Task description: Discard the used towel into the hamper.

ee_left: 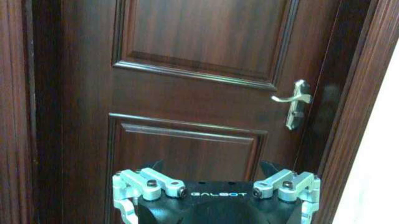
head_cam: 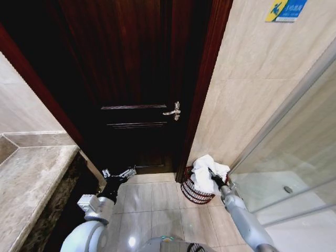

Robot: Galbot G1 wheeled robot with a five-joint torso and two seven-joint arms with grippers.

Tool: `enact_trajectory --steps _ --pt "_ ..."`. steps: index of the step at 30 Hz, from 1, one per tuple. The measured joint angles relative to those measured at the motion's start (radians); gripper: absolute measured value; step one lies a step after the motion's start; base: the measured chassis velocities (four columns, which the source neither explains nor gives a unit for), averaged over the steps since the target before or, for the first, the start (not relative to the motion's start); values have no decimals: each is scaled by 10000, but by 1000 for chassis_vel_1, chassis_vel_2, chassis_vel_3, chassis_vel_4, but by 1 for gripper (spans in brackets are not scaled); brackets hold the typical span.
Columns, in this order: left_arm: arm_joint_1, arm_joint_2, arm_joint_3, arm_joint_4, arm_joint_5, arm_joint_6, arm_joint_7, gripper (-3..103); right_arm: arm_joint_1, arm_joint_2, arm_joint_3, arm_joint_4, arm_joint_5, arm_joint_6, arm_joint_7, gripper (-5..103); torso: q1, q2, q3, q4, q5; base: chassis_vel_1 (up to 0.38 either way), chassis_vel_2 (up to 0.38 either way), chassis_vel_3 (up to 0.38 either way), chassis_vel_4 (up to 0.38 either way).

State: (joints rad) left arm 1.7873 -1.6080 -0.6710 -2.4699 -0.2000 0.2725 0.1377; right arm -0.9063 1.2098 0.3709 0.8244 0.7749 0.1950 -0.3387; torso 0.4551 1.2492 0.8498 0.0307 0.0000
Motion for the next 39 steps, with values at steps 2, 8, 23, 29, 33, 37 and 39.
enact_trajectory --steps 2,8,23,29,33,37,39 --pt "0 0 0 -1 0 0 0 100 57 115 -1 -9 -81 280 423 13 0 0 0 1 1 0 0 0 0" --pt "0 0 0 0 0 0 0 100 -106 170 30 174 -605 382 553 13 0 0 0 1 -1 0 0 0 0" --pt "1 0 0 -1 0 0 0 100 -612 91 231 291 -1658 185 386 13 -3 1 -1 -1 -1 -39 42 39 -37" --pt "0 -1 0 -1 0 0 0 100 -685 17 352 105 -2249 -401 135 13 3 -1 1 1 5 -196 200 185 -190" --pt "-1 0 0 0 0 0 0 100 -740 42 518 -14 -2664 -831 -51 13 15 -5 4 -6 -12 -184 143 119 -153" --pt "-1 0 0 0 0 0 0 100 -802 152 705 -428 -3370 -1282 -277 13 5 -3 0 2 -5 -41 67 16 -1" --pt "2 0 0 0 0 0 0 100 -758 195 719 -869 -3734 -1421 -378 13 -3 -2 0 1 9 17 -27 -16 24"
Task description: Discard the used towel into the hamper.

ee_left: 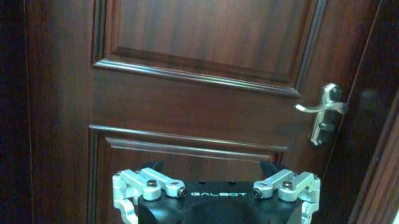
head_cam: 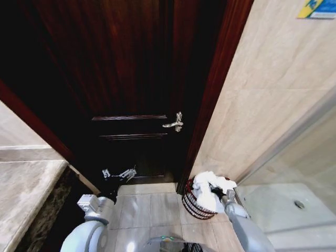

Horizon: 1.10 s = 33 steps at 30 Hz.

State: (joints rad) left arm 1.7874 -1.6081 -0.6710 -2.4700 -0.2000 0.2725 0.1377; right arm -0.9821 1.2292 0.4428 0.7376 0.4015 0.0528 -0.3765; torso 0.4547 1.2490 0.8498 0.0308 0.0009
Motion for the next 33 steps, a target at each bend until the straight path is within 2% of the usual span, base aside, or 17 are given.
enact_trajectory --steps 3,4,8,9,15,23,31,33 --pt "1 0 0 0 1 0 0 100 69 8 -104 -243 -113 -41 -19 13 -2 2 -2 0 -2 35 -58 -57 47" --pt "1 0 0 0 0 0 0 100 151 14 -237 -454 -183 -57 -19 13 -3 3 -3 0 -15 35 -52 -50 46" --pt "0 0 0 0 0 0 0 100 358 74 -567 -881 -258 -140 17 13 -2 3 -2 1 -6 14 -26 -3 10" --pt "-1 0 0 0 0 0 0 100 494 105 -792 -1036 -261 -246 55 13 1 3 -2 1 -15 0 0 0 0" --pt "-1 0 0 0 0 0 0 100 1302 249 -1494 -1961 -432 -535 50 13 5 2 1 -1 -12 0 0 0 0" --pt "-2 0 0 0 0 0 0 100 2626 393 -1847 -3472 -731 -863 -24 13 4 2 1 -1 -9 0 0 0 0" --pt "-1 0 0 0 0 0 0 100 3289 624 -1883 -4526 -1282 -988 104 13 4 2 1 0 -11 0 0 0 0" --pt "-2 0 0 0 0 0 0 100 3292 660 -1857 -4558 -1341 -997 147 9 4 2 1 0 -11 0 0 0 0"
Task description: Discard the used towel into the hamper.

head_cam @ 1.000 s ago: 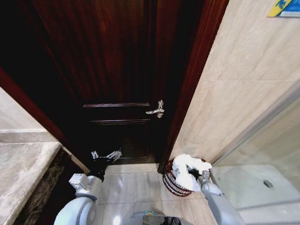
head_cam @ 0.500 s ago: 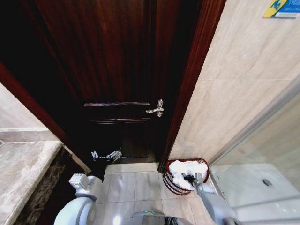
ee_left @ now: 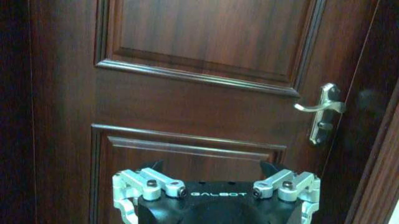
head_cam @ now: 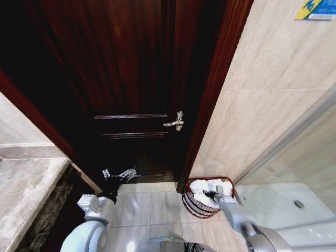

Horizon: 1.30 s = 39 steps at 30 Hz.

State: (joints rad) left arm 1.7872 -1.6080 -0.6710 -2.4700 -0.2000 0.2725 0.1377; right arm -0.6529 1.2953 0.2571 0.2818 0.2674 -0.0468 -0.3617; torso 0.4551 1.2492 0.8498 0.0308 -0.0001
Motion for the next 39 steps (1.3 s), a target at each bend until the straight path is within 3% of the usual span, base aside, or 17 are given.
enact_trajectory --steps 6,7,9,12,14,16,17,18,20,21,23,24,31,39 --pt "0 0 0 0 0 0 0 100 -610 -201 134 1586 885 -349 -92 33 1 -1 1 -3 5 0 0 0 0" --pt "0 0 0 0 0 0 0 100 -610 -201 134 1586 885 -349 -92 33 1 -1 1 -3 5 0 0 0 0" --pt "0 0 0 0 0 0 0 100 -961 -492 45 2601 1246 -391 -118 38 0 -1 1 -2 6 0 0 0 0" --pt "0 1 0 0 0 0 0 100 -1868 -1308 -216 4816 2067 -824 -77 55 0 -1 -2 0 -5 0 0 0 0" --pt "0 0 0 0 0 0 0 100 -2045 -1421 -224 5180 2185 -861 -55 55 0 -1 -2 2 -5 0 0 0 0" --pt "0 -2 0 0 0 0 0 100 -3315 -2036 -132 7268 2699 -1048 242 72 1 -1 -1 -3 10 0 0 0 0" --pt "0 -2 0 0 0 0 0 100 -3315 -2036 -132 7268 2699 -1048 242 72 1 -1 -1 -3 10 0 0 0 0" --pt "0 -1 1 0 0 0 1 100 -3580 -2156 -50 7747 2773 -1064 335 72 0 -1 -1 -2 8 0 0 0 0" --pt "0 0 0 0 0 0 0 100 -4848 -2580 545 9478 2857 -994 543 83 -1 0 -3 2 -7 0 0 0 0" --pt "0 0 0 0 0 0 0 100 -4848 -2580 545 9478 2857 -994 543 83 -1 0 -3 2 -7 0 0 0 0" --pt "0 1 0 0 0 0 0 100 -5725 -2741 1048 10277 2863 -903 607 89 -1 -1 -2 -1 12 0 0 0 0" --pt "0 0 0 0 -1 0 0 100 -6439 -2837 1584 10890 2880 -854 625 97 -1 0 -3 -1 -3 0 0 0 0" --pt "0 0 1 0 0 0 0 100 -8080 -2817 2479 11554 2482 -429 546 100 -2 1 -3 -5 -4 0 0 0 0" --pt "0 0 0 0 0 0 0 100 -7862 -2361 2323 10073 1283 282 402 96 -1 0 -1 -1 3 0 0 0 0"
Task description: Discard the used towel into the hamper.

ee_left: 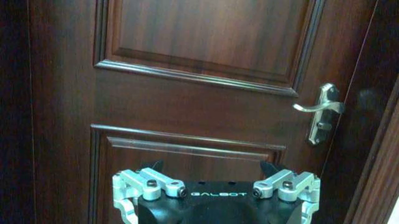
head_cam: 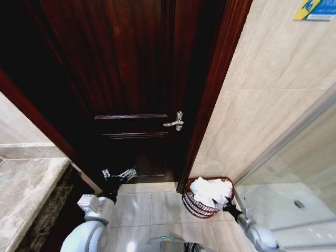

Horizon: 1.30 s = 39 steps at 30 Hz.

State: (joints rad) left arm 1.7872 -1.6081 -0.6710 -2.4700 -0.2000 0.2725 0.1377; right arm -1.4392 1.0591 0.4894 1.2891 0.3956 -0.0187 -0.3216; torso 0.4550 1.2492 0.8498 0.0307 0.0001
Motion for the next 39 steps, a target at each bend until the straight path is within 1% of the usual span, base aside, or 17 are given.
enact_trajectory --steps 1,2,8,10,13,16,17,18,22,23,25,26,29,30,33,37,39 --pt "0 0 0 0 0 0 0 100 166 87 -123 -378 -172 164 -2 94 0 0 0 -1 0 0 0 0 0" --pt "0 0 0 0 0 0 0 100 313 127 -203 -621 -226 215 19 95 0 0 0 -1 -1 0 0 0 0" --pt "0 0 0 0 0 0 0 100 1361 271 -643 -1987 -598 250 57 97 0 0 0 0 -4 0 0 0 0" --pt "0 0 0 0 0 0 0 100 1909 375 -898 -2629 -742 227 114 97 1 0 1 -1 3 0 0 0 0" --pt "0 0 1 0 0 0 0 100 2398 441 -1136 -3045 -788 194 170 97 1 0 1 -1 -7 0 0 0 0" --pt "0 0 0 0 0 0 0 100 3517 637 -1625 -3925 -999 202 232 99 2 0 1 0 2 0 0 0 0" --pt "0 0 0 0 0 0 0 100 3971 730 -1745 -4363 -1052 221 273 99 2 0 1 3 -3 0 0 0 0" --pt "0 0 0 0 0 0 0 100 3971 730 -1745 -4363 -1052 221 273 99 2 0 1 3 -3 0 0 0 0" --pt "0 1 0 1 0 0 0 100 4981 974 -2006 -5775 -1208 281 120 99 2 0 1 0 -4 0 0 0 0" --pt "0 1 0 1 0 0 0 100 4981 974 -2006 -5775 -1208 281 120 99 2 0 1 0 -4 0 0 0 0" --pt "0 0 0 0 0 0 0 100 5572 1299 -1925 -6940 -1524 515 -58 100 2 -1 1 -1 -2 0 0 0 0" --pt "0 0 0 0 0 0 0 100 5572 1299 -1925 -6940 -1524 515 -58 100 2 -1 1 -1 -2 0 0 0 0" --pt "0 0 0 0 0 0 0 100 6061 1683 -1772 -7847 -1978 674 -139 100 2 0 1 -1 -4 0 0 0 0" --pt "0 0 0 0 0 0 0 100 6061 1683 -1772 -7847 -1978 674 -139 100 2 0 1 -1 -4 0 0 0 0" --pt "0 0 0 0 0 0 0 100 6429 2084 -1713 -8419 -2253 668 -165 100 2 0 1 -1 -3 0 0 0 0" --pt "0 0 0 0 0 0 0 100 6688 2262 -1563 -8836 -2571 596 -170 100 1 0 1 -3 -5 0 0 0 0" --pt "0 0 0 0 0 0 0 100 7157 2460 -1059 -9599 -3031 520 -191 100 2 -1 1 1 0 0 0 0 0"
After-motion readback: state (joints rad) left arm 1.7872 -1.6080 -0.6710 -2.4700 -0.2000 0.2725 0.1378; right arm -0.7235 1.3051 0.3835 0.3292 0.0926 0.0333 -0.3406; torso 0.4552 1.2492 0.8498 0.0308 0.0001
